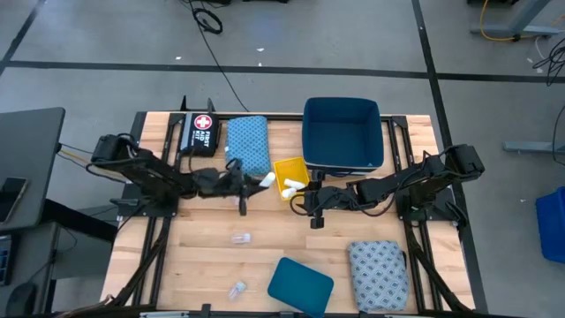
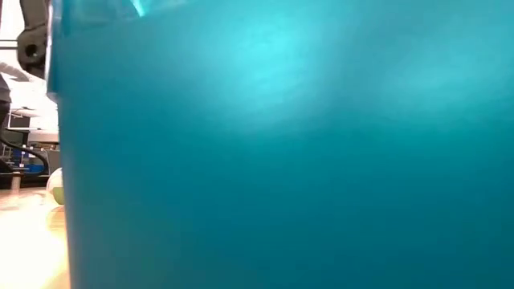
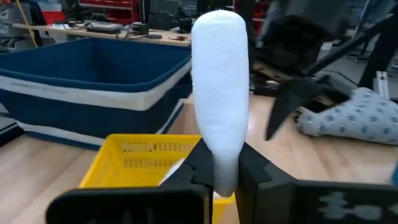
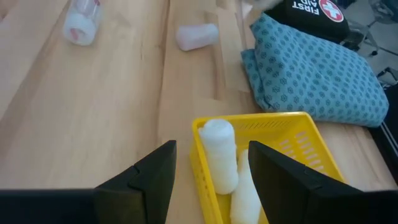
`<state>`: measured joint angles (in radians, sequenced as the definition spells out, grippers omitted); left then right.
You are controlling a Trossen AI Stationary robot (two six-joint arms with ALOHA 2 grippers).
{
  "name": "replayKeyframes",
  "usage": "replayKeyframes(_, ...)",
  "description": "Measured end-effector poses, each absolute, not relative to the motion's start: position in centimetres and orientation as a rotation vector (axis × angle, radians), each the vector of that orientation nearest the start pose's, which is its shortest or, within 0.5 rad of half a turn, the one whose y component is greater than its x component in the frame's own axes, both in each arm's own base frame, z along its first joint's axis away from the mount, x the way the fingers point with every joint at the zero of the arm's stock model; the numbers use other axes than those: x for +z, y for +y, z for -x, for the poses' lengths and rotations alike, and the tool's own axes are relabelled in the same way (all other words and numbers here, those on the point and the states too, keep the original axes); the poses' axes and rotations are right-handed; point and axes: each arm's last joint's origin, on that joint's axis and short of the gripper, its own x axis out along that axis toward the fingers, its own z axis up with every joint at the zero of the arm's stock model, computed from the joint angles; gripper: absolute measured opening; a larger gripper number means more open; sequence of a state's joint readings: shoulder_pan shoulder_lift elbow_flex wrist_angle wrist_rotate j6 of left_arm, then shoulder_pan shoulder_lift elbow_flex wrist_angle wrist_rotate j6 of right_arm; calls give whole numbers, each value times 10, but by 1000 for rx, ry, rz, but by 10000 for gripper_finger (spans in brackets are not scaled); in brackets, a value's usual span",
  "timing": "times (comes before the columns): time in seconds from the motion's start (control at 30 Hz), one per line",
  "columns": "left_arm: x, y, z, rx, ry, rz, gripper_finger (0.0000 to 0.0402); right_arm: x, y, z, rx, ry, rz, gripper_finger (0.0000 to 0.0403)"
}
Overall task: Pick & place medical supplies in basket/bin
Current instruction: Put the white bandage into the yellow basket
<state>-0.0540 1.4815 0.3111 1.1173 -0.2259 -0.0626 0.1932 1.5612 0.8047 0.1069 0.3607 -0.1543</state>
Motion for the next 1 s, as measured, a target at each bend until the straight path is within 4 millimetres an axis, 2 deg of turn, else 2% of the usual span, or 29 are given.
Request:
replayKeyframes(0.17, 156, 17, -259, 177, 72, 74, 20, 185, 50, -308, -110, 644, 327, 208)
replayKeyframes(0.47, 136, 53, -297, 149, 226, 211, 19, 183, 50, -306, -108, 672, 335, 208)
replayKeyframes(0.67, 129, 59, -322, 132, 322, 236, 25, 183, 50, -306, -107, 678, 336, 208)
replayKeyframes(1.0, 132, 59, -332, 67, 420, 263, 65, 182, 49, -305, -107, 688, 339, 208)
